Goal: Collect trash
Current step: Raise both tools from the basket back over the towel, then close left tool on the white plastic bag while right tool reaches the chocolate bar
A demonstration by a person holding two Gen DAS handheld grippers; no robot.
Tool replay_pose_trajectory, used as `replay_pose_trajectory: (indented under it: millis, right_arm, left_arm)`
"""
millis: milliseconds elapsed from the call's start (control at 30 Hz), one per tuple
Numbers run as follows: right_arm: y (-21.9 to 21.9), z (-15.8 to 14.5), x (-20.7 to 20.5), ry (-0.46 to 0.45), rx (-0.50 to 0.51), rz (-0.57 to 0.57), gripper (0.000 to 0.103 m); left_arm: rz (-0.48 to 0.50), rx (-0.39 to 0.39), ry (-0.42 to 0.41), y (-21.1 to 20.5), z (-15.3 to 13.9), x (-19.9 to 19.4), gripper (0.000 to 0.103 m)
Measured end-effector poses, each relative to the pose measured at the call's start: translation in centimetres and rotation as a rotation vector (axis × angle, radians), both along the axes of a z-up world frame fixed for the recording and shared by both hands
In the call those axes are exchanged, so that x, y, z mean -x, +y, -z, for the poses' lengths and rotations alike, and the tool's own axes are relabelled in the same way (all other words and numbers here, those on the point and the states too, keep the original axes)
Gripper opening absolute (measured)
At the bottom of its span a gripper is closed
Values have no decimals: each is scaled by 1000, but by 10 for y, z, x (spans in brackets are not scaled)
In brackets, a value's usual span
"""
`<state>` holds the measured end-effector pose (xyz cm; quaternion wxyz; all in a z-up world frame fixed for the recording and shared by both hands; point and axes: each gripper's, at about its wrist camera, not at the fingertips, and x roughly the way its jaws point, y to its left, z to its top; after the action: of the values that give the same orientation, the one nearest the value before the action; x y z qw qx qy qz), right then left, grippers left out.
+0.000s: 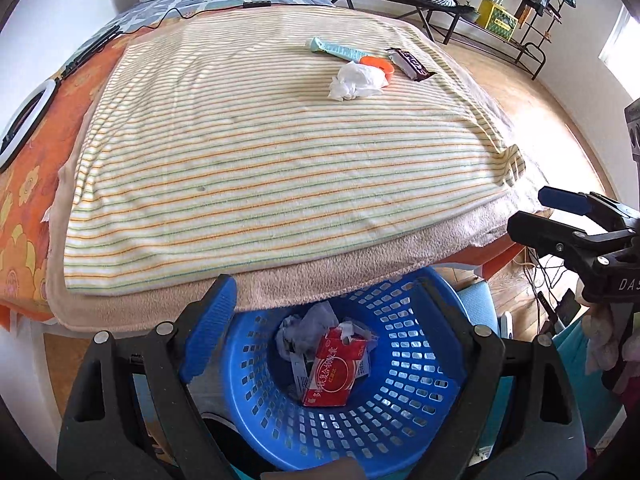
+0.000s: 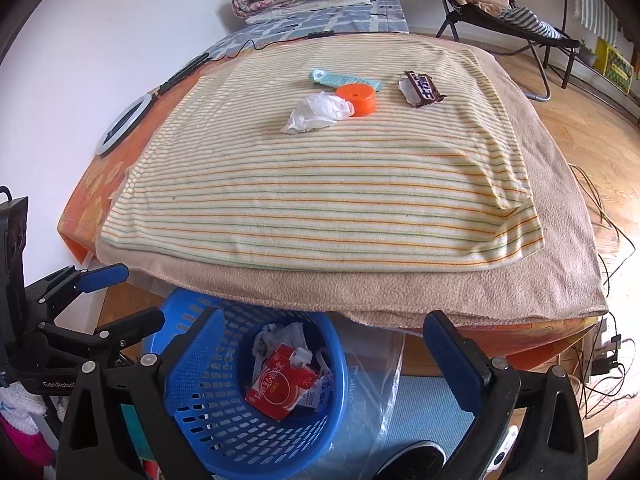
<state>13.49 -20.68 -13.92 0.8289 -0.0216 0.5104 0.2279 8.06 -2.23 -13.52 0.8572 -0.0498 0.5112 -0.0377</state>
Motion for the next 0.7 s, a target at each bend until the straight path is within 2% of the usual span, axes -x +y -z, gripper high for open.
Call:
replay_pose_trajectory:
  millis: [400,600,700]
  right_arm:
    - [-18,-34,-54,-151,5,47,101]
    - [-26,-39,-96,-144,-8,93,99]
    - [-28,-39,-115,-135,-3,101,98]
  left_arm:
    - [29,10,-45,-13,-14,-77,90]
    - [35,30,-47,-18,-13,-113,90]
    - [35,38,-44,-18,-11,-129,87]
